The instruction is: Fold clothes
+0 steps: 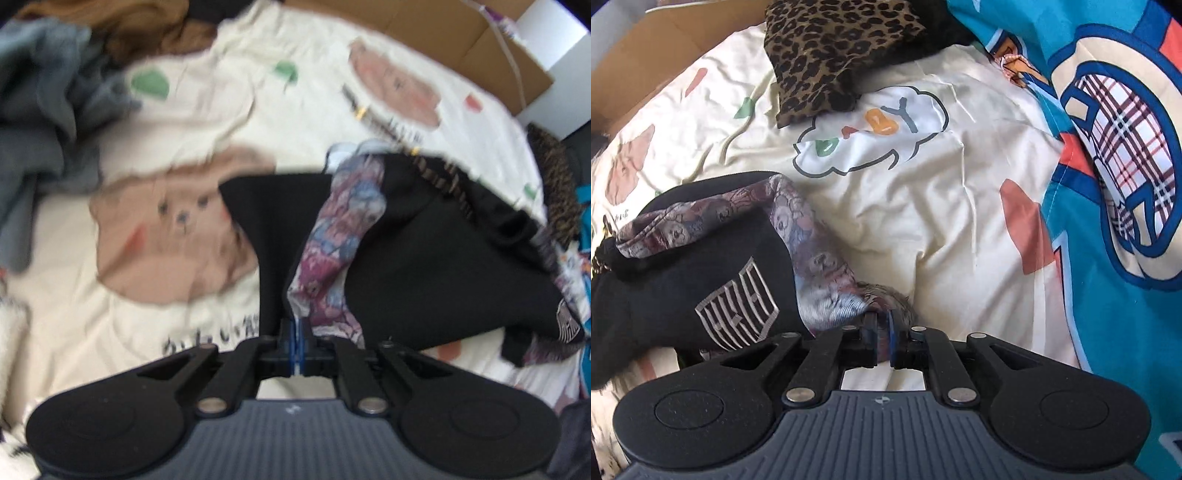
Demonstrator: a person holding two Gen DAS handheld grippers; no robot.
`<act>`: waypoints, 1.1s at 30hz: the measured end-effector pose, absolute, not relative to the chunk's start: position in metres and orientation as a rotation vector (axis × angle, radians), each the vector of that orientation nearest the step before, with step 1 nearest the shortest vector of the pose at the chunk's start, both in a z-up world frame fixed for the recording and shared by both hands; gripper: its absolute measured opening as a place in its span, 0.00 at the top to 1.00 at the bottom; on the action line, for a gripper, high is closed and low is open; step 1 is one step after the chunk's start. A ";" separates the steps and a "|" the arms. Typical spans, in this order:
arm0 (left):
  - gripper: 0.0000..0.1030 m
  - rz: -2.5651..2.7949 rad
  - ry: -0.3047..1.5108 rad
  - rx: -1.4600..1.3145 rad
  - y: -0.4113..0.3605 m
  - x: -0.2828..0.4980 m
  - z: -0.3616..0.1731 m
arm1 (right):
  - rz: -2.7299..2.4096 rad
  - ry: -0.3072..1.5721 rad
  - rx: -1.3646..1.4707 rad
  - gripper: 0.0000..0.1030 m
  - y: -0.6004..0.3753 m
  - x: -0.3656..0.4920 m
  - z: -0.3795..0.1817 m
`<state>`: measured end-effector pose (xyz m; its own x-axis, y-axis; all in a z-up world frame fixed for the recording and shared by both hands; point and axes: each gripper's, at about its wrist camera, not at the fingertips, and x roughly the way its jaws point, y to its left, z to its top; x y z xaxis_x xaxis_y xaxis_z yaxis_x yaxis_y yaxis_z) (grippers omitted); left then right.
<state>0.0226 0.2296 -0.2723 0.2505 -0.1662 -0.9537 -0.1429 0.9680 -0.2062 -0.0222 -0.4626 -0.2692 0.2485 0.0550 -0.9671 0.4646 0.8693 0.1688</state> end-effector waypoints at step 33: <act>0.56 -0.053 1.134 -0.308 0.190 0.134 -0.235 | 0.143 1.064 0.199 0.73 -0.317 0.114 -0.239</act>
<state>0.1342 0.1900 -0.2351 0.4264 -0.1973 -0.8828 -0.1134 0.9566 -0.2686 0.1137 -0.3168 -0.2393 0.4786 0.2118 -0.8521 -0.0201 0.9729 0.2305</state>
